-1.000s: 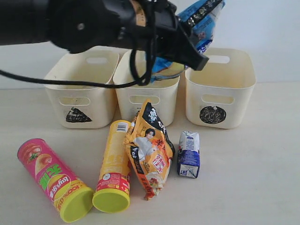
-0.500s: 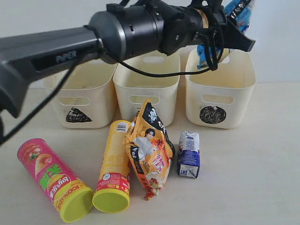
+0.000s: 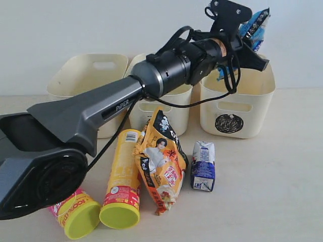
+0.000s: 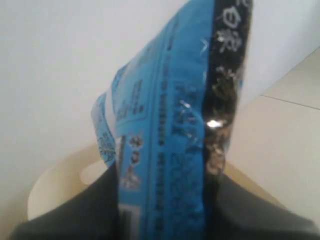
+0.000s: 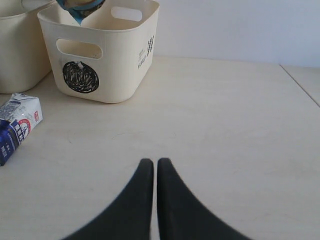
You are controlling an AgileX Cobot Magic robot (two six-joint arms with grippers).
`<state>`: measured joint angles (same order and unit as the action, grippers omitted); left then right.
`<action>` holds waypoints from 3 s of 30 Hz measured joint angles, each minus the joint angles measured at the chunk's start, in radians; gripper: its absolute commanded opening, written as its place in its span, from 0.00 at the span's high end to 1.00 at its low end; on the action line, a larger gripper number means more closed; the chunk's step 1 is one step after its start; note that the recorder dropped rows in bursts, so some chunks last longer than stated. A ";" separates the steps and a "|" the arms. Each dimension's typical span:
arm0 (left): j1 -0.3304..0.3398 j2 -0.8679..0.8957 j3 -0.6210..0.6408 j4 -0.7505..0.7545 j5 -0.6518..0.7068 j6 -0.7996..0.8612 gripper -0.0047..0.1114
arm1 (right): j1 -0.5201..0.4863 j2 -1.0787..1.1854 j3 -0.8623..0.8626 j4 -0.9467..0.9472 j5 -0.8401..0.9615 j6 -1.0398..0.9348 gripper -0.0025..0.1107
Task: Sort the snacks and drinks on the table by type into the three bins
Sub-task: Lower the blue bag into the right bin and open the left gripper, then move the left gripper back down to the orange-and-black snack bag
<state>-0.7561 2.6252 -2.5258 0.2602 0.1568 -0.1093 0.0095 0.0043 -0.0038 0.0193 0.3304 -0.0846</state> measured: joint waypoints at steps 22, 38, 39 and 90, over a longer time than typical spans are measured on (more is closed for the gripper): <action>0.023 -0.025 -0.019 -0.007 0.111 0.007 0.71 | 0.000 0.000 0.000 0.000 0.000 0.000 0.98; -0.008 -0.260 -0.021 -0.123 0.761 0.298 0.93 | 0.000 0.000 0.000 0.000 0.000 0.000 0.98; -0.021 -0.268 -0.021 -0.126 0.800 0.313 0.93 | 0.000 0.000 0.000 0.000 0.000 0.000 0.98; -0.043 -0.836 1.055 -0.088 0.831 -0.146 0.14 | 0.000 0.000 0.000 -0.002 0.000 0.000 0.98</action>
<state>-0.7987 1.7890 -1.4705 0.1719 0.9876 -0.2550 0.0095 0.0043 -0.0038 0.0171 0.3304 -0.0846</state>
